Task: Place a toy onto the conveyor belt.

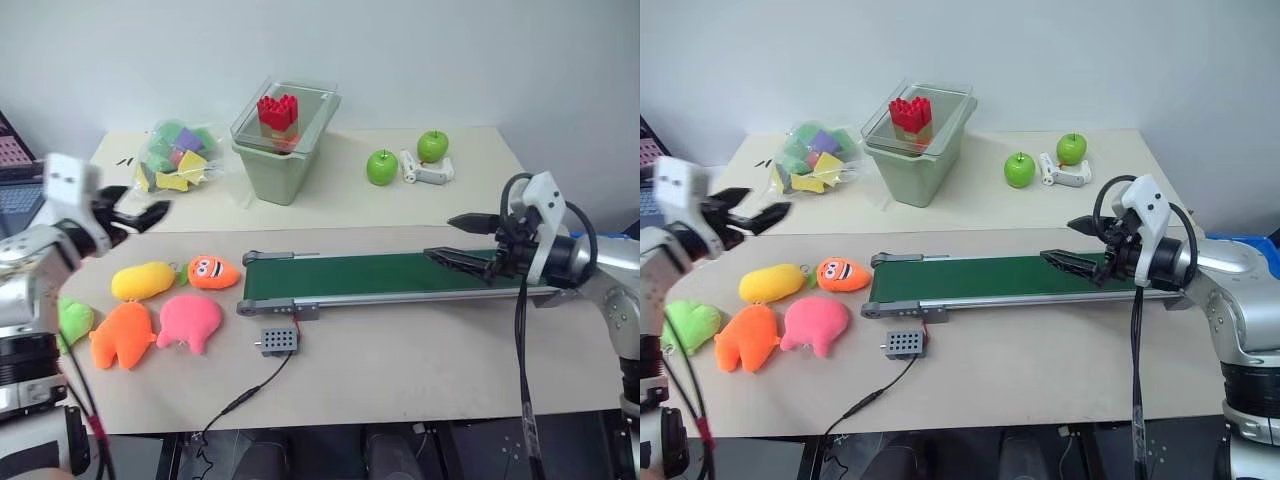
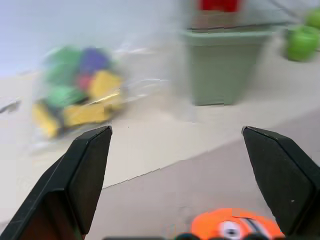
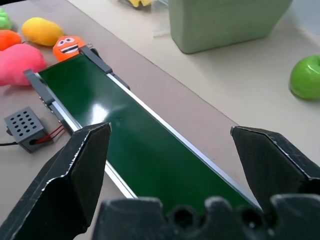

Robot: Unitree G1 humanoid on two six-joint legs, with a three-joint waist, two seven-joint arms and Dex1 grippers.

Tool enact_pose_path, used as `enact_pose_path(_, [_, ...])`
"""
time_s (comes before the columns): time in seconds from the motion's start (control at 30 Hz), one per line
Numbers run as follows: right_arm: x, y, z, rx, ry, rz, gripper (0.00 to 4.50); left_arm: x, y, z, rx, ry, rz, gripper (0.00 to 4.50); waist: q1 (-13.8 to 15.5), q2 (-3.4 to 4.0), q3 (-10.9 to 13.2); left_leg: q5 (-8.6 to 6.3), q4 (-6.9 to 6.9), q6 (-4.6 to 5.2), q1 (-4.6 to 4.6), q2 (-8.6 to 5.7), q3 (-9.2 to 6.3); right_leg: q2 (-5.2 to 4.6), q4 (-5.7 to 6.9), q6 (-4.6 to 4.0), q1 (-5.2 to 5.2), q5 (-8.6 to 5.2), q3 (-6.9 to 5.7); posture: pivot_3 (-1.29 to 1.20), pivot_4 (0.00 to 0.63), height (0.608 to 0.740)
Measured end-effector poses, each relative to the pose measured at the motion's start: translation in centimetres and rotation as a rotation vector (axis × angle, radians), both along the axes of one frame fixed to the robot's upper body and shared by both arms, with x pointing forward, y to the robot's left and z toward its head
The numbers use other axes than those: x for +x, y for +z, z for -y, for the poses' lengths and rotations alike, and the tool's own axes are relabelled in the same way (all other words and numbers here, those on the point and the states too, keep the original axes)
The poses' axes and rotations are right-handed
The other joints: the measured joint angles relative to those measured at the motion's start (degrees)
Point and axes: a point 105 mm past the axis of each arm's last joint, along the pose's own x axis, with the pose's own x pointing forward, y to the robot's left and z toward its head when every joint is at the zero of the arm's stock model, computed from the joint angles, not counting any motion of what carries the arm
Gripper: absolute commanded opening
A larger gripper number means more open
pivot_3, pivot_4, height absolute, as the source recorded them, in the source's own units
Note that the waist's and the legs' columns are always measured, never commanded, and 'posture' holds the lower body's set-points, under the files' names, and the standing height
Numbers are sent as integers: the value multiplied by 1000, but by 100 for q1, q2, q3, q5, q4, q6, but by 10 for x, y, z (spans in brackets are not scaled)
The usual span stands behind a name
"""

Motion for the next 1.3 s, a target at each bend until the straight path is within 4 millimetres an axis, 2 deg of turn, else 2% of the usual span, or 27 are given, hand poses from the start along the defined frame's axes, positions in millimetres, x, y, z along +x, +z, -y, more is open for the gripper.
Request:
enact_pose_path(0.13, [7,7,-6,-15,45,18,4500,-21,-6,-50,-110,233,34,4443,0,0,0,-1,-4,-2,-1,1,-9,0,-6,1,-4,0,0,0,150,740])
enact_pose_path(0.2, [9,5,-4,-25,44,13,4500,-34,-12,-67,-164,307,43,4443,2,0,0,0,-8,-3,-1,2,-11,0,-8,1,-6,0,3,0,150,740])
enact_pose_path(0.27, [10,1,-4,-31,54,0,4500,-48,-21,-70,-255,296,44,4443,4,0,0,-1,-11,-5,-3,3,-15,-1,-14,1,-10,1,9,0,150,740])
enact_pose_path(0.37, [12,1,-6,-42,72,-3,4500,-81,-40,-60,-493,172,24,4443,-21,0,0,-7,-13,-6,-4,6,-6,-2,-18,5,-20,3,26,0,150,740])
enact_pose_path(0.5, [11,2,-11,-46,128,-7,4500,-120,-66,-73,-691,205,-21,4443,-73,0,0,-8,-20,-5,2,9,2,1,-35,5,-23,3,34,0,150,740])
enact_pose_path(0.6, [8,15,-27,3,227,20,4500,-142,-86,-85,-849,263,-32,4443,-70,0,0,-16,-22,9,15,9,6,2,-35,4,-21,3,42,0,150,740])
enact_pose_path(0.7, [3,23,-37,23,292,43,4500,-152,-103,-92,-935,309,-46,4443,-40,-4,-2,-19,-32,15,38,9,5,2,-37,4,-1,3,43,0,150,740])
enact_pose_path(0.77, [3,24,-39,24,309,44,4500,-161,-111,-103,-993,369,-17,4443,-5,-5,-3,-19,-33,14,41,8,7,2,-39,4,1,3,45,0,150,740])
enact_pose_path(0.87, [4,25,-41,21,319,41,4500,-172,-120,-118,-1070,433,34,4443,9,-6,-4,-18,-40,11,46,8,12,2,-39,4,-2,3,51,0,150,740])
enact_pose_path(0.97, [4,24,-42,21,327,33,4500,-177,-126,-124,-1114,456,55,4443,23,-6,-4,-17,-49,7,49,9,15,2,-40,4,-4,3,55,0,150,740])
enact_pose_path(1.1, [3,25,-45,17,351,33,4500,-179,-132,-126,-1146,464,75,4443,39,-6,-4,-17,-50,6,50,10,20,2,-39,4,-8,3,60,0,150,740])
enact_pose_path(1.3, [5,36,-49,6,366,64,4500,-163,-148,-122,-1206,440,89,4443,52,-8,-5,-17,-52,7,54,9,22,2,-38,3,-7,3,62,0,150,740])
